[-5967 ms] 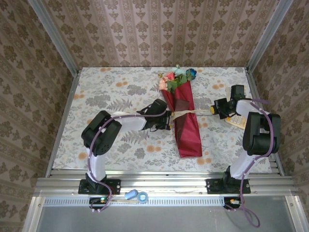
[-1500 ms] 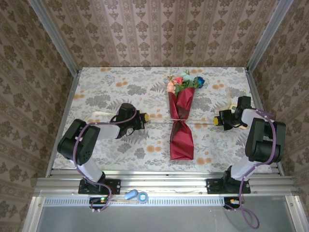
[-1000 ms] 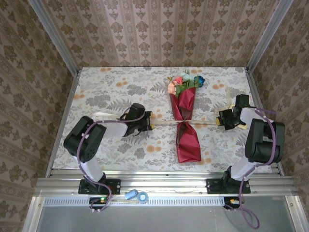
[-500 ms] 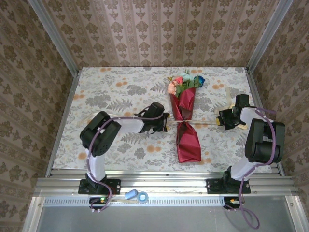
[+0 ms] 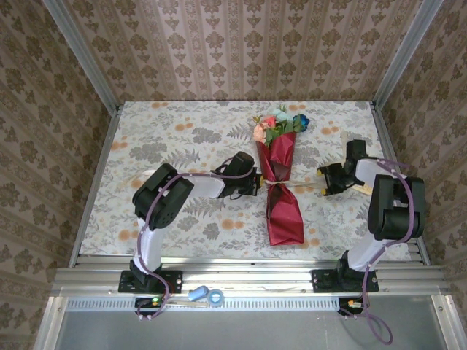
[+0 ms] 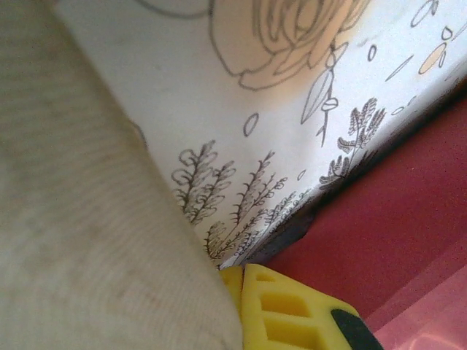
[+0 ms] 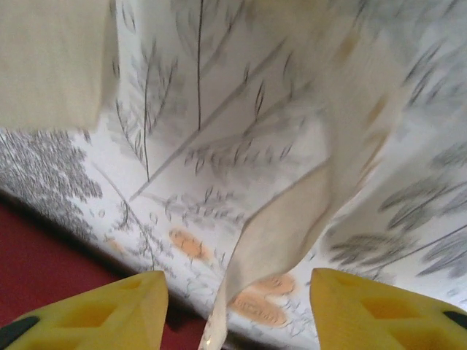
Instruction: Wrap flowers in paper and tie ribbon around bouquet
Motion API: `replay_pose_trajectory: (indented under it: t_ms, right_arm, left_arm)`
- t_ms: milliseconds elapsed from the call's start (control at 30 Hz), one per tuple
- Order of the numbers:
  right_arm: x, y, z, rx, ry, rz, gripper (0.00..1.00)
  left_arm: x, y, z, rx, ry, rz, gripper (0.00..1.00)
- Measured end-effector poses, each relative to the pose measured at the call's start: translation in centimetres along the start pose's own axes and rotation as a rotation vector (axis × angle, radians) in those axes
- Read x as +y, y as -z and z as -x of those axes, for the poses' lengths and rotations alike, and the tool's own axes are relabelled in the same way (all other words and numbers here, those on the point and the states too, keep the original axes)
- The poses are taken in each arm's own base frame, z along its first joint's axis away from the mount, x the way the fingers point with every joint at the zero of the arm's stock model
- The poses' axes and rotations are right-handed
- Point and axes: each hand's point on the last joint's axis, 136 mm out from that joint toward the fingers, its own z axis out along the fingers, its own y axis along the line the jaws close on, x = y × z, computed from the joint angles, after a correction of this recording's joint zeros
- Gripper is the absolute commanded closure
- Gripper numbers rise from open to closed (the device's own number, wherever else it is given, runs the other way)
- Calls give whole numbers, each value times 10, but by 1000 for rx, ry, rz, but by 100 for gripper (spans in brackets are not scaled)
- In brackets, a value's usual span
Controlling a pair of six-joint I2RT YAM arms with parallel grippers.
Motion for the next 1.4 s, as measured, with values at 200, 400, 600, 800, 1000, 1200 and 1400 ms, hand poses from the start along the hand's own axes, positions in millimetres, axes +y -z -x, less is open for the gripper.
replay_pose_trajectory:
  t_ms: [200, 400, 600, 800, 1000, 1200, 1400]
  right_arm:
    - [7, -19, -38, 55, -30, 15, 43]
    - [17, -39, -51, 84, -78, 33, 97]
    - [19, -39, -48, 75, -52, 35, 100]
    - [23, -29, -52, 99, 2, 75, 100]
    - [14, -27, -56, 162, -3, 81, 100]
    - [17, -22, -59, 186, 30, 98, 100]
    - [33, -15, -65, 164, 125, 88, 100]
  left_arm:
    - [-2, 0, -1, 5, -2, -10, 100]
    - [-4, 0, -1, 9, -3, -20, 100]
    - [5, 8, 11, 5, 7, -29, 100]
    - [-3, 26, 8, 56, 6, -86, 100]
    - [-7, 43, 8, 88, 8, -119, 100]
    - [-7, 51, 13, 95, 19, -122, 100]
    - [-7, 52, 18, 98, 29, -110, 100]
